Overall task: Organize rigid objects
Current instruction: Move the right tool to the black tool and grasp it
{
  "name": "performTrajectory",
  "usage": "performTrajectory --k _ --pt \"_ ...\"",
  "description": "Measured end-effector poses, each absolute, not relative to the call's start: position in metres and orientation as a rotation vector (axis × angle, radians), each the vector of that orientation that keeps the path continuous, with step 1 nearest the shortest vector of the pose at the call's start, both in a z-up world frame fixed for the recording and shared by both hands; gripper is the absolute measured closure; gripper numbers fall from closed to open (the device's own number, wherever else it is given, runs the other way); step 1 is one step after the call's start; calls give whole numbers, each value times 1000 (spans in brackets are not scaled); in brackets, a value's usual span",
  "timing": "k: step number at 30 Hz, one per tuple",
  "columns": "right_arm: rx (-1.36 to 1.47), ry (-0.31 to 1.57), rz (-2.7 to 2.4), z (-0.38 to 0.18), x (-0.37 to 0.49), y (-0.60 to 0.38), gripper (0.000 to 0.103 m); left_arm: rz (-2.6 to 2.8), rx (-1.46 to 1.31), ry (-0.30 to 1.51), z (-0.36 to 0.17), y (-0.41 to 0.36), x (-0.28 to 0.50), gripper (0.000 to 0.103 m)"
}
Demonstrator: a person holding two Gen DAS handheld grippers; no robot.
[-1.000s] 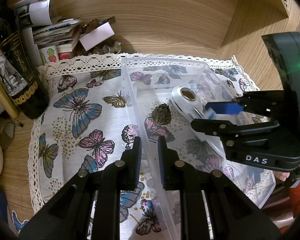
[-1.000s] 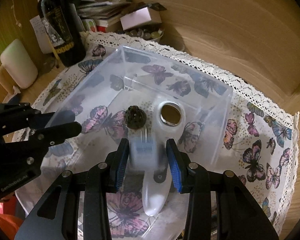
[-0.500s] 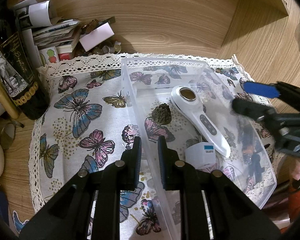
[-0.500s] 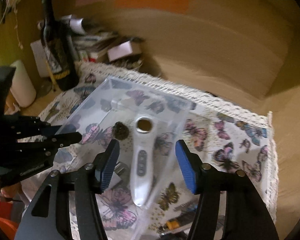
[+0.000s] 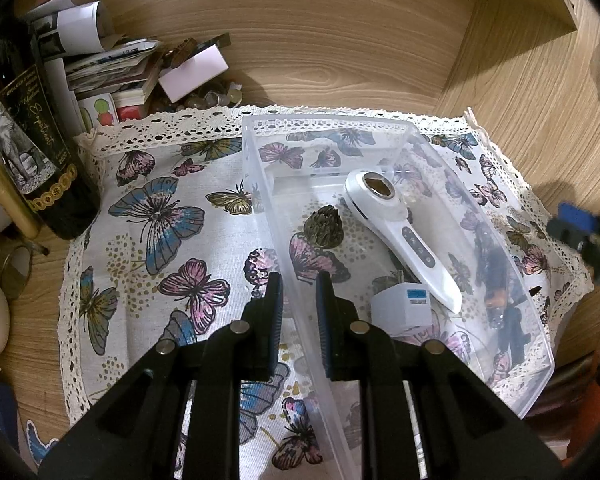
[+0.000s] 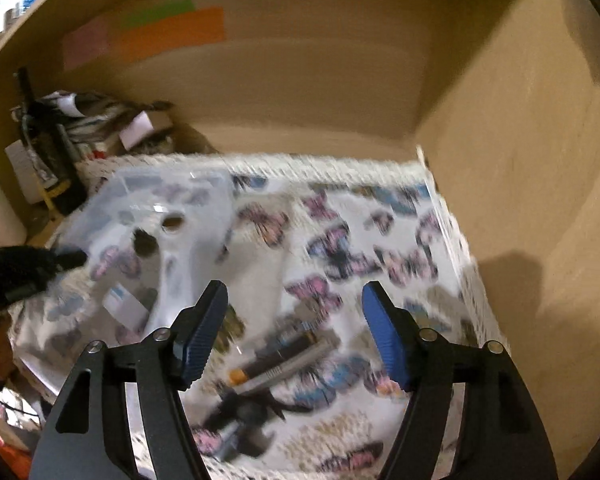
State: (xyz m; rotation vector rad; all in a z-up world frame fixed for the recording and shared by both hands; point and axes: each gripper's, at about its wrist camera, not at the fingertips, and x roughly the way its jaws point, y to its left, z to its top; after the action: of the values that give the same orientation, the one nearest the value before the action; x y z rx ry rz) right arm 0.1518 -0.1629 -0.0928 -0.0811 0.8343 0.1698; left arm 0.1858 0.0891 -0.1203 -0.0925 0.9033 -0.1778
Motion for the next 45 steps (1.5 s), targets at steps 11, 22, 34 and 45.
performTrajectory --k 11,22,34,45 --pt "-38 970 199 -142 127 -164 39 -172 -89 908 -122 89 185 87" --pt "32 1029 236 -157 113 -163 58 -171 -87 908 -123 88 183 87" --pt "-14 1010 252 -157 104 -153 80 -171 -86 908 -123 88 183 87" --pt "-7 884 198 -121 114 -163 80 -171 -88 908 -123 88 182 87"
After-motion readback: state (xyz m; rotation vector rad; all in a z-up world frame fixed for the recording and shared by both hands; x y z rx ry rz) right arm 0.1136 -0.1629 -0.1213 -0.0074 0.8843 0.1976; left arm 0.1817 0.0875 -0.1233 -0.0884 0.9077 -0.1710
